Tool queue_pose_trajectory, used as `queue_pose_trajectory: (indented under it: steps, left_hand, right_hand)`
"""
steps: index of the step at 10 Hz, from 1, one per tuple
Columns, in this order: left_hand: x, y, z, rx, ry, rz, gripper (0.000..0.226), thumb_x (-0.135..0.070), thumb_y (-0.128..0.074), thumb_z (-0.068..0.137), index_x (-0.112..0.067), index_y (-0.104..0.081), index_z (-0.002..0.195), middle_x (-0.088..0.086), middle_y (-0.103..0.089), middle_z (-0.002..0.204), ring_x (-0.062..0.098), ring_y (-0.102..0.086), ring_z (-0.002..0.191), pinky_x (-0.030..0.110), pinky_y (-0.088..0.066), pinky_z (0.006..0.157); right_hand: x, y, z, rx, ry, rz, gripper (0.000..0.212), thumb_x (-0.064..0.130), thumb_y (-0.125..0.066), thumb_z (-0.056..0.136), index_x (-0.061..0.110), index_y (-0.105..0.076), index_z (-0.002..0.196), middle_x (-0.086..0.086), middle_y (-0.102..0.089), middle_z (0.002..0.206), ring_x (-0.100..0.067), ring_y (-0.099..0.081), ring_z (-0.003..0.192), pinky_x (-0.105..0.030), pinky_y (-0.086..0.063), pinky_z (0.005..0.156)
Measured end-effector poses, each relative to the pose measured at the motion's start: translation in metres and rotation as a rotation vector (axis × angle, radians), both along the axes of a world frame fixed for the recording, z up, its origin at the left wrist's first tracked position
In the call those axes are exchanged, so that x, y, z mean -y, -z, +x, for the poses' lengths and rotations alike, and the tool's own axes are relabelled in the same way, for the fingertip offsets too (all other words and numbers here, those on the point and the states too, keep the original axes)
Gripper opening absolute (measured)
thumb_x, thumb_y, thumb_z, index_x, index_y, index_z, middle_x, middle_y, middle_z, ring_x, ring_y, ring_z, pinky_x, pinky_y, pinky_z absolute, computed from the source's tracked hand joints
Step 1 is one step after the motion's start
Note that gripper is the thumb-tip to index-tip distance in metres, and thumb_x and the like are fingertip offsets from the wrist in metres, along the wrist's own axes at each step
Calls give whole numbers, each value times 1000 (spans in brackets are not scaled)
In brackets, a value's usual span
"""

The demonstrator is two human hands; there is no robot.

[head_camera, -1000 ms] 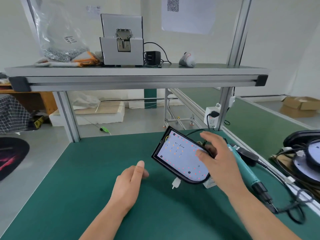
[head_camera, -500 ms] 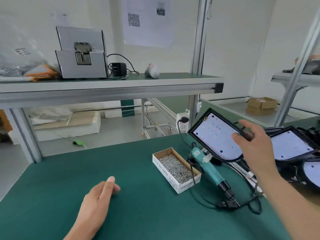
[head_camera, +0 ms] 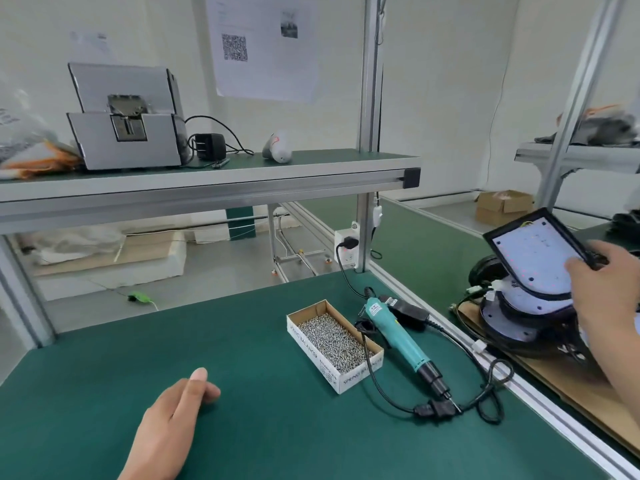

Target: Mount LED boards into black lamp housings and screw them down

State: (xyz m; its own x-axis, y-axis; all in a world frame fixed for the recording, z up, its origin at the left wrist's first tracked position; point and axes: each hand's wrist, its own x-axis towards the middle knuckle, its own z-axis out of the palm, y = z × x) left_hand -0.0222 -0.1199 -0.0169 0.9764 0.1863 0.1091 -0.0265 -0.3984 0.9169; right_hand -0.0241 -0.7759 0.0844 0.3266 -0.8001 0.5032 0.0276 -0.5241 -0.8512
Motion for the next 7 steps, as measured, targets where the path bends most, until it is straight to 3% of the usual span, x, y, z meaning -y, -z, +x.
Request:
queue_pose_trajectory:
  steps: [1, 2, 3, 4, 5, 7]
  left_hand:
    - [1, -2, -1, -3, -4, 0, 48, -72, -40, 99, -48, -79, 87, -27, -75, 97, 6, -68, 103, 36, -44, 88]
    - [2, -6, -4, -4, -2, -8, 55, -85, -40, 92, -47, -80, 86, -27, -75, 96, 6, -68, 102, 37, -45, 89]
    - [4, -10, -6, -16, -8, -4, 62, -88, -34, 80, -46, -80, 86, -25, -76, 96, 5, -68, 102, 38, -45, 90]
    - [5, -12, -8, -20, -8, 1, 65, -88, -33, 79, -45, -80, 87, -26, -75, 95, 6, -67, 103, 39, -45, 91]
    - [3, -12, -6, -47, -21, 7, 67, -90, -33, 78, -44, -80, 89, -27, -74, 96, 6, -66, 105, 42, -46, 94]
    - [5, -12, -6, -51, -51, 4, 67, -91, -34, 77, -44, -81, 89, -27, -74, 96, 7, -67, 104, 41, -45, 94]
  right_hand:
    - [42, 28, 14, -101, 45, 2, 24, 25, -47, 73, 22, -58, 94, -10, -62, 78, -49, -63, 78, -47, -56, 58]
    - [62, 49, 17, -202, 111, -12, 37, 23, -42, 71, 14, -55, 104, -20, -65, 91, -51, -63, 91, -53, -56, 74]
    - [49, 52, 9, -290, 184, -54, 49, 17, -51, 75, 18, -55, 123, -17, -62, 115, -50, -58, 111, -68, -51, 92]
    - [22, 39, -1, -362, 237, -80, 63, 21, -55, 82, 21, -53, 144, -9, -48, 149, -50, -45, 130, -67, -44, 105]
    - [2, 26, -10, -459, 195, -65, 66, 28, -57, 87, 21, -49, 152, -2, -25, 167, -50, -35, 142, -68, -38, 111]
    - [8, 32, -20, -469, 141, -109, 65, 34, -73, 93, 24, -49, 152, -9, -17, 169, -51, -25, 146, -72, -33, 113]
